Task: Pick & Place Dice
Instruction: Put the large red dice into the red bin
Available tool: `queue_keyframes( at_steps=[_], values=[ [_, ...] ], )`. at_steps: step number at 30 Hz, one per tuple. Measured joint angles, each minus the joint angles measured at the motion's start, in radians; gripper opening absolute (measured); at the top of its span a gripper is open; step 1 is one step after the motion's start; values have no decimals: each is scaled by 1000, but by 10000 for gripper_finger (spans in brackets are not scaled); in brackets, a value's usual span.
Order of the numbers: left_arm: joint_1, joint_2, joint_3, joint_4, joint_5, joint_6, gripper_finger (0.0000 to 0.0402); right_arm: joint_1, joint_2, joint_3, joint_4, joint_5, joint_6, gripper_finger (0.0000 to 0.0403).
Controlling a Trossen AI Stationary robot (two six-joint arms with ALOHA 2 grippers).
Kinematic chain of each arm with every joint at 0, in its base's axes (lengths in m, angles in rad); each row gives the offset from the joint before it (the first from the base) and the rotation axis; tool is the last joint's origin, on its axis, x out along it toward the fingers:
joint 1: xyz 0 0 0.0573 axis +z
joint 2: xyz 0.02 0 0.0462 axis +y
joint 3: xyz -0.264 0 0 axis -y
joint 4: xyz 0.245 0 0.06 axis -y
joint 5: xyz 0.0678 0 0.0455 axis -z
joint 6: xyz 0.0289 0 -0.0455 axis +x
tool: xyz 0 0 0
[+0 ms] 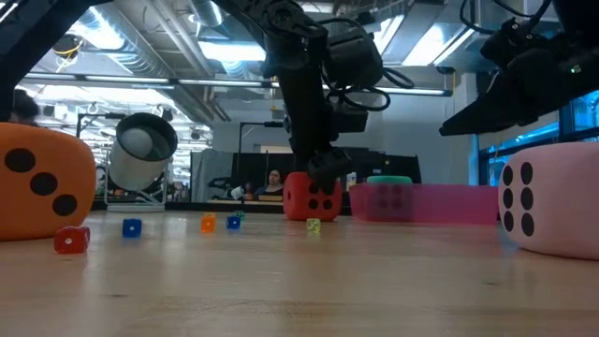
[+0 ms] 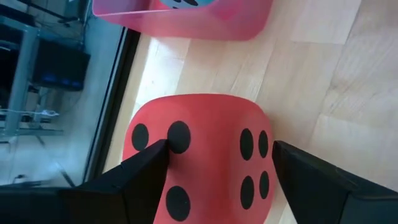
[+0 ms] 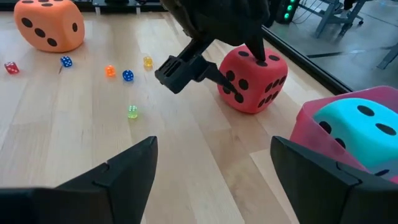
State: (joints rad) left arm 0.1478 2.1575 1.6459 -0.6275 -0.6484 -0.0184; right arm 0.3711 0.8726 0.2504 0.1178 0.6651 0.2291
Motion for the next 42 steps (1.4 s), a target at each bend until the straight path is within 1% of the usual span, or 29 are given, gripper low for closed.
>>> queue_keyframes(
  at_steps=[4,11,13,15,19,32,42],
  values=[
    [3,4,0,-1,12,3,234,0,0,0,0,0,2,310],
    [4,6,-2,-3,13,4,119,0,0,0,0,0,10,310],
    [5,6,-2,-4,16,4,93,0,0,0,0,0,10,310],
    [5,7,-2,-4,18,10,76,0,0,0,0,0,10,310],
    [6,7,-2,-4,39,35,72,0,0,0,0,0,10,310],
    [6,7,-3,-1,31,78,57,0,0,0,-1,0,10,310],
    [4,8,40,-14,17,133,55,0,0,0,-2,0,7,310]
  ],
)
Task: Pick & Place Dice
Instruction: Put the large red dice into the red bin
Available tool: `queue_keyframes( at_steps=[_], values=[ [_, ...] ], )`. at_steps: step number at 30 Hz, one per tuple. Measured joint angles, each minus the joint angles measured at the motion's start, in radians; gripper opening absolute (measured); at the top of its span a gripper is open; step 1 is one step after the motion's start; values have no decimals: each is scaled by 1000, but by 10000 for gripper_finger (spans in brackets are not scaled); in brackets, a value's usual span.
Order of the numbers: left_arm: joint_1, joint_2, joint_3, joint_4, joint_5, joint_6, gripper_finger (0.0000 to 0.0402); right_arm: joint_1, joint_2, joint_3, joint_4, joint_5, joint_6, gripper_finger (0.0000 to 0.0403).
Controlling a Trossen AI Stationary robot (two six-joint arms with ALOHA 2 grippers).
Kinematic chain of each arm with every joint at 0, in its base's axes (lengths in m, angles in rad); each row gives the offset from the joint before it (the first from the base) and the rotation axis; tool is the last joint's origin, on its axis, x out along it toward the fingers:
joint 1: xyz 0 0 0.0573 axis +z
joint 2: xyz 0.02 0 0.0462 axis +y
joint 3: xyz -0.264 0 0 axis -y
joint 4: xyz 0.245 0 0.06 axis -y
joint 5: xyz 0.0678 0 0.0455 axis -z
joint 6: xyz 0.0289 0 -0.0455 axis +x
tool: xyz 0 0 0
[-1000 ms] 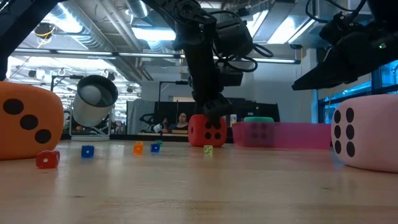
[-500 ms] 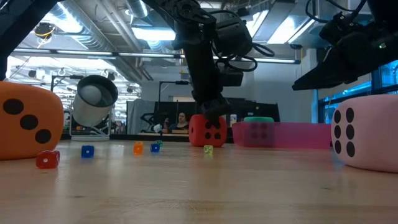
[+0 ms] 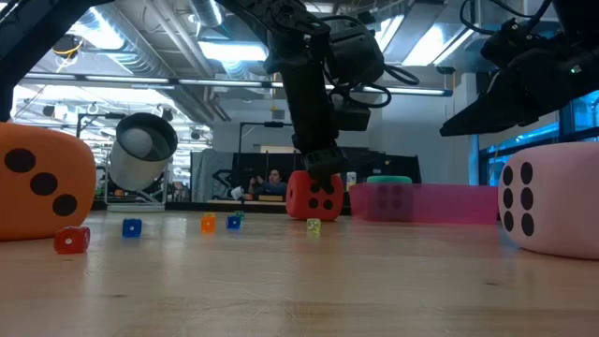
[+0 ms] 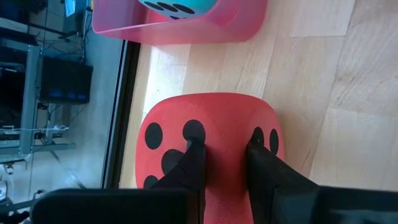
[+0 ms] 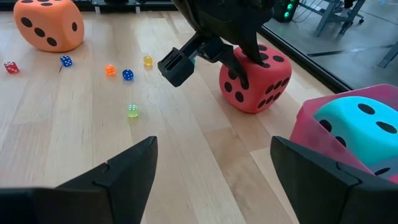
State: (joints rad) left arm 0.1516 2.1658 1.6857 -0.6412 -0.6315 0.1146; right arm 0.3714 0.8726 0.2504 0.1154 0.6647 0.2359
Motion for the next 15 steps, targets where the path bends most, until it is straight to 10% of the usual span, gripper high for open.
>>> queue_keyframes(
  at_steps=[15],
  values=[
    [2,-46,-1,-7,11,27,51,0,0,0,0,0,0,311]
  ],
)
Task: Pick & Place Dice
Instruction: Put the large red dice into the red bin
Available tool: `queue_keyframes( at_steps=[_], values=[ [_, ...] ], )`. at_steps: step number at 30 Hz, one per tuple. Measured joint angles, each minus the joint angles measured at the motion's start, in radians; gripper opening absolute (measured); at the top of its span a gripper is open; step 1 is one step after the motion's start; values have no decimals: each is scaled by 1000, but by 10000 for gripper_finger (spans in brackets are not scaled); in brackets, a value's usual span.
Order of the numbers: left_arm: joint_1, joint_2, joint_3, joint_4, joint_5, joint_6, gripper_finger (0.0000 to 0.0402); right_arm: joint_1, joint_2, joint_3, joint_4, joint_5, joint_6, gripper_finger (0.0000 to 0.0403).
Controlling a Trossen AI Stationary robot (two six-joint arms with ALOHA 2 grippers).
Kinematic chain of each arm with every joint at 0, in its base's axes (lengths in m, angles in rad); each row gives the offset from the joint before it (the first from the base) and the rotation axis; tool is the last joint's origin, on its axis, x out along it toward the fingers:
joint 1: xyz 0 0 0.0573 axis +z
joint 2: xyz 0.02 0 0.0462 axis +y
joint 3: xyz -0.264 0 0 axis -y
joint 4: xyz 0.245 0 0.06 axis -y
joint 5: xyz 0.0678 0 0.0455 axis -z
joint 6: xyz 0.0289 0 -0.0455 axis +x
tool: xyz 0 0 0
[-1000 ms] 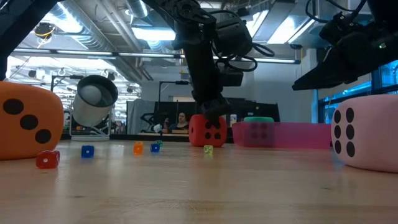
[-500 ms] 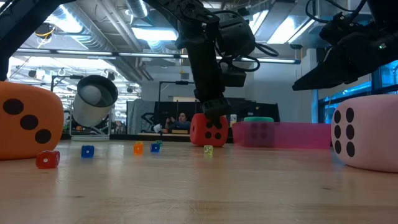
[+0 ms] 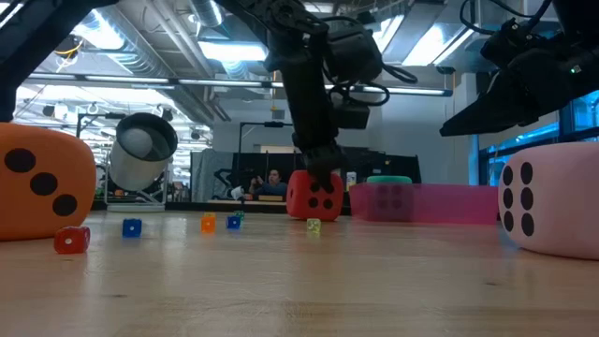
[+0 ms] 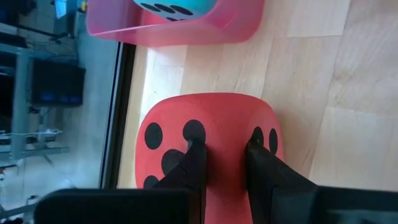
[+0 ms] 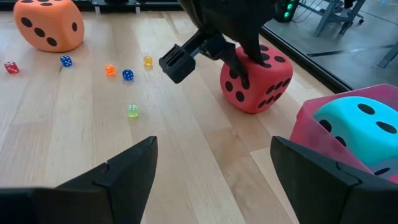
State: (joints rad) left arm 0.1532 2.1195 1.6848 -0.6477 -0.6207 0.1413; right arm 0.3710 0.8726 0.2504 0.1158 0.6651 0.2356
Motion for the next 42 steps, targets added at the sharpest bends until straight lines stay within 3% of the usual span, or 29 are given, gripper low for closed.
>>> queue_keyframes(
  at_steps=[8,18,29,37,42],
  values=[
    [-3,-57,-1,-17,38,20,47,0,0,0,0,0,0,311],
    [-14,-95,1,-17,-5,72,46,0,-13,0,0,31,-8,311],
    [2,-166,2,238,-15,325,42,43,-114,0,-63,30,39,311],
    [83,-166,6,379,76,434,38,88,-117,0,-89,26,96,311],
    [119,-136,108,366,144,458,35,104,-117,0,-87,26,98,311]
  ],
)
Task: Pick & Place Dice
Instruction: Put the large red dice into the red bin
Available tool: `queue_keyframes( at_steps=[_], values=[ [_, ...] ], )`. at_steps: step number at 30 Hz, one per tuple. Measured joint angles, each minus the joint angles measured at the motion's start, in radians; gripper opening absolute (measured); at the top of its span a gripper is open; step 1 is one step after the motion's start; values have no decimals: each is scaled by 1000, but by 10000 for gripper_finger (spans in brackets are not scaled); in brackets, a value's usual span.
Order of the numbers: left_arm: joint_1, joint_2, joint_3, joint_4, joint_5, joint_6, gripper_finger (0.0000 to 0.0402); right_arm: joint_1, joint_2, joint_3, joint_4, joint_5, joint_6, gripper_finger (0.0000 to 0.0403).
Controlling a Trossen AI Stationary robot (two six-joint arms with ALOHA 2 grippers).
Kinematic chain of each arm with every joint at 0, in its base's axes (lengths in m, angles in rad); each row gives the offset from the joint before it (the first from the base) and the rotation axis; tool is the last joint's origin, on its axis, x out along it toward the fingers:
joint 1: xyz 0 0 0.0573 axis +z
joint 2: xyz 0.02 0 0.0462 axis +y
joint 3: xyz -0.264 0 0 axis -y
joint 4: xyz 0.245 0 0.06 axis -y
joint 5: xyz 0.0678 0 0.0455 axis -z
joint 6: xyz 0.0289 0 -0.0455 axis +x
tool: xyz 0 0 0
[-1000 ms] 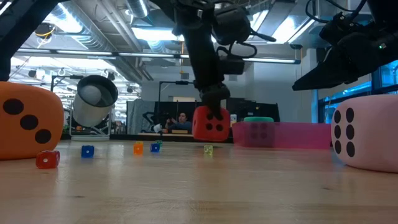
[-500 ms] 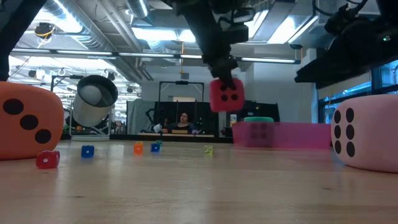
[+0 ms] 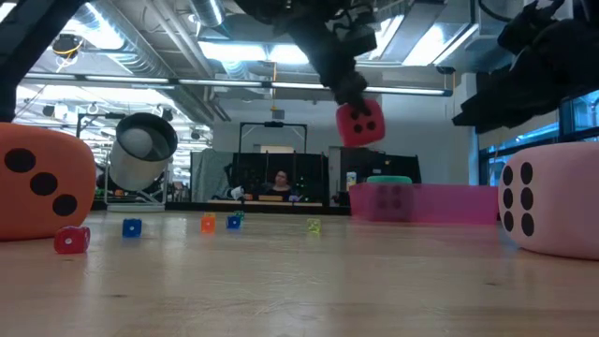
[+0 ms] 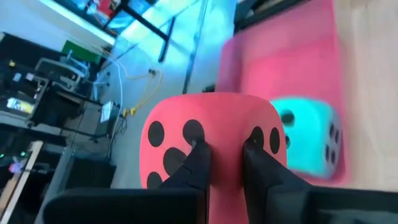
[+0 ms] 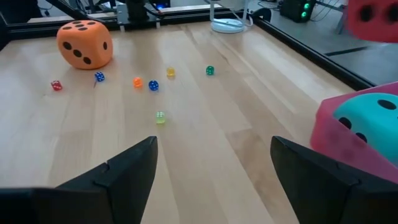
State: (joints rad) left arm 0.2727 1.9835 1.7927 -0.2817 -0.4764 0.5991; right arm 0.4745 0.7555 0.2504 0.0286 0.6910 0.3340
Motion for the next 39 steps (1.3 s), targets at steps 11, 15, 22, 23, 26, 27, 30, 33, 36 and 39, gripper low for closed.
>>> queue_keyframes(
  at_steps=[11,15,22,23,26,27,30,33,36,39],
  values=[
    [42,202,315,-177,46,44,19,0,0,0,-7,44,18,310],
    [65,275,383,-174,59,67,15,1,0,0,-7,34,22,310],
    [91,381,503,-179,66,106,10,1,0,0,-7,31,22,310],
    [94,392,516,-186,65,112,10,1,0,0,-7,31,22,310],
    [103,411,544,-189,67,122,9,1,0,0,-11,31,21,310],
    [105,417,550,-187,70,122,8,1,0,0,-13,31,21,310],
    [113,426,554,-192,84,119,8,0,0,0,-16,31,21,310],
    [117,434,556,-190,104,108,8,1,0,0,-18,31,21,310],
    [122,443,555,-198,107,99,7,1,0,0,-19,31,21,310],
    [123,461,554,-196,111,95,8,1,0,0,-23,31,21,310]
  ],
)
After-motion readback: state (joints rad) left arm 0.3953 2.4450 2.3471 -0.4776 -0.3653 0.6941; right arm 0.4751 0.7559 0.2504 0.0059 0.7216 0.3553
